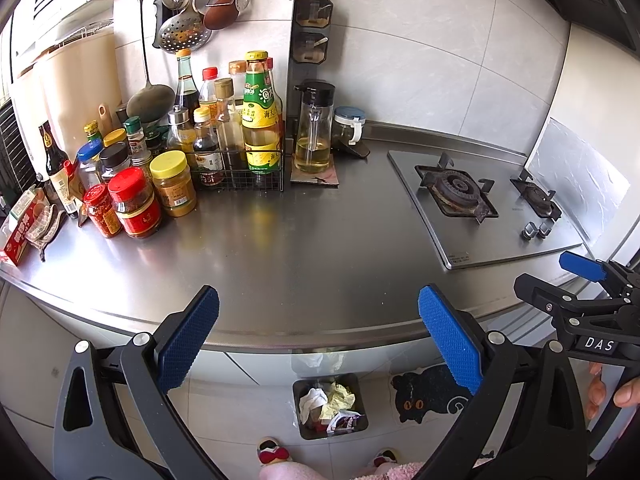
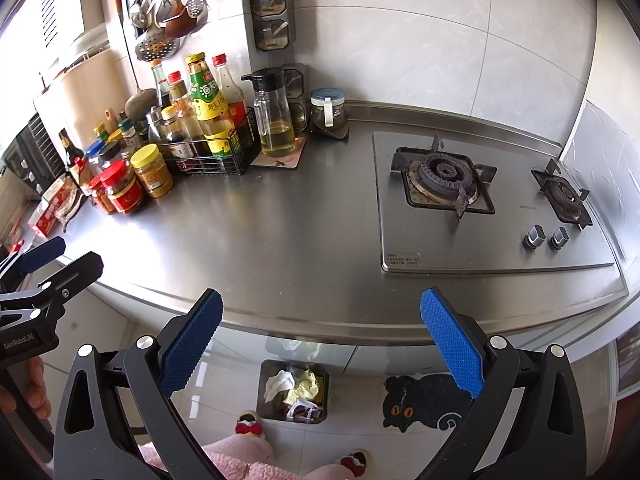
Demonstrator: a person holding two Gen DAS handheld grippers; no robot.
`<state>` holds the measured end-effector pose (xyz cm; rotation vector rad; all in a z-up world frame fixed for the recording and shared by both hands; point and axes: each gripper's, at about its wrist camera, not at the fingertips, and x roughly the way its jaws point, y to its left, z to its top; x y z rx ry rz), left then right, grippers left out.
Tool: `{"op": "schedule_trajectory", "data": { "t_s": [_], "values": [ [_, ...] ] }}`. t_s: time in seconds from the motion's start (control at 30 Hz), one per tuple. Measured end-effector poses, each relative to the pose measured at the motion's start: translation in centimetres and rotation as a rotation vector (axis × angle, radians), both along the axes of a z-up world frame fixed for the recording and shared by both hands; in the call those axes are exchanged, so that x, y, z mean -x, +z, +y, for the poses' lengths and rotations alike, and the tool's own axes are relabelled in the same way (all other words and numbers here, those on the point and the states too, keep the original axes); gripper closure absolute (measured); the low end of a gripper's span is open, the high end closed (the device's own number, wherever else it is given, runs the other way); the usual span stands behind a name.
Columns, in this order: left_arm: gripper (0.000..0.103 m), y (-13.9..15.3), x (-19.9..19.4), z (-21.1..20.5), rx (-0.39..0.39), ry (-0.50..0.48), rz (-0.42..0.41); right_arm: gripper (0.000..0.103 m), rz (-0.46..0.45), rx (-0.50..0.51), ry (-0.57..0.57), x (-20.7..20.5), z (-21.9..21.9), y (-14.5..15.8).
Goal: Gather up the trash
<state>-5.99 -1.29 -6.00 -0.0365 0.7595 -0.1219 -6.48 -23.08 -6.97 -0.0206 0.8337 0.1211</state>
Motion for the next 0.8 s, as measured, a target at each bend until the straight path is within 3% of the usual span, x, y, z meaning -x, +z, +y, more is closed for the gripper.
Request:
{"op": "schedule_trajectory", "data": {
  "t_s": [0.8],
  "values": [
    [0.008, 0.12, -0.31, -0.07, 0.000, 0.013, -0.001, 0.003, 0.007, -0.009, -0.007, -0.17, -0.14, -0.27]
  ]
}}
